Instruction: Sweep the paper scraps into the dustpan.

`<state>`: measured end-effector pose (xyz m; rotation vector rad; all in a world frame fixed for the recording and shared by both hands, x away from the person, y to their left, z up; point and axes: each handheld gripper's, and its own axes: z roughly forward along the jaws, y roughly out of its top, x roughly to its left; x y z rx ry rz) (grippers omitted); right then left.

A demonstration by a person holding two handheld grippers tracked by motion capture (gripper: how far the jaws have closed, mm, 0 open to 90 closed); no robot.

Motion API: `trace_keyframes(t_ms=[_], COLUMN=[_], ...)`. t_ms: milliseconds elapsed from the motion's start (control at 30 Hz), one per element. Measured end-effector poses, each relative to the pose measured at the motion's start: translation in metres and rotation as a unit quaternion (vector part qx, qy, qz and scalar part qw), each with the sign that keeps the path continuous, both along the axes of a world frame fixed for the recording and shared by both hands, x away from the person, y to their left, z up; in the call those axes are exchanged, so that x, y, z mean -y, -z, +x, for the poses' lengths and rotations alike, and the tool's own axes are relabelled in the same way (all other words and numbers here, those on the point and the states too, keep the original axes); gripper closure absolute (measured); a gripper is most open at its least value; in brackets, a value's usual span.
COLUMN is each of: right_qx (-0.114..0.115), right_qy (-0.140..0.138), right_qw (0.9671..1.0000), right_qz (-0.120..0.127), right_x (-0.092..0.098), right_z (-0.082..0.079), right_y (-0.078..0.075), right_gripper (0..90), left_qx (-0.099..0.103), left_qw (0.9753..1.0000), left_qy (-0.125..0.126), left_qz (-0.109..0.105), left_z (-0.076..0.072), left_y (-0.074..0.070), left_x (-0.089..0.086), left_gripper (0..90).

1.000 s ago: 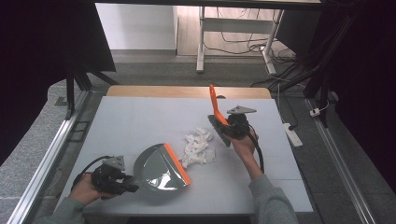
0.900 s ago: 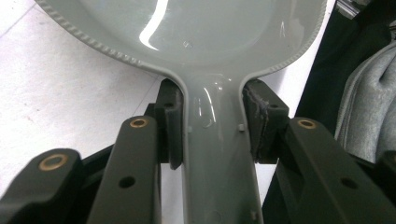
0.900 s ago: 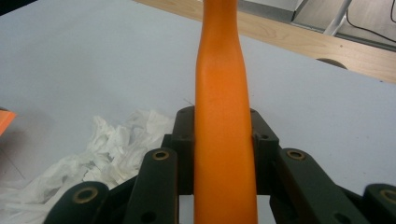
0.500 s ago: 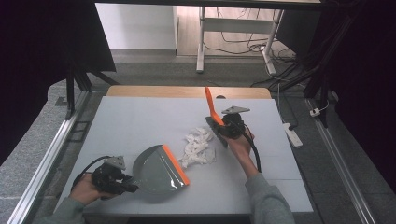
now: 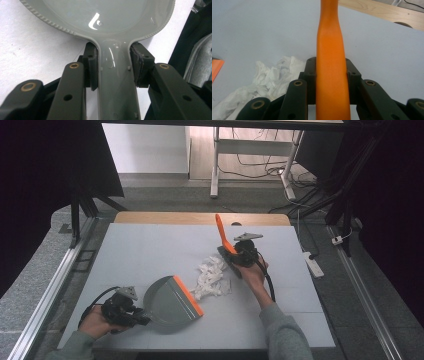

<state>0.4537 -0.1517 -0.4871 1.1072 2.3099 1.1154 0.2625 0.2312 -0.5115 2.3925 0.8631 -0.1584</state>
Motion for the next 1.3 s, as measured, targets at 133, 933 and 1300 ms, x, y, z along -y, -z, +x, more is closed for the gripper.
trace_keyframes(t_ms=[133,933,1300], right_qx=[-0.004,-0.018,-0.031], right_qy=[-0.005,-0.042,-0.078], right_qw=[1.0,0.9985,0.9961], right_qz=[-0.003,-0.029,-0.028], right_x=[-0.004,-0.03,-0.051], right_z=[0.0,-0.012,-0.029], right_y=[0.001,0.005,0.006], right_gripper=[70.2,70.3,70.3], left_qx=[-0.005,-0.015,-0.016], left_qw=[1.0,0.9999,0.9999], left_qy=[-0.003,-0.008,-0.007], left_qz=[0.002,0.002,0.0], left_z=[-0.002,0.001,0.003], left_y=[-0.003,0.0,0.0], left_x=[-0.004,0.0,0.001], left_gripper=[61.3,61.4,61.4])
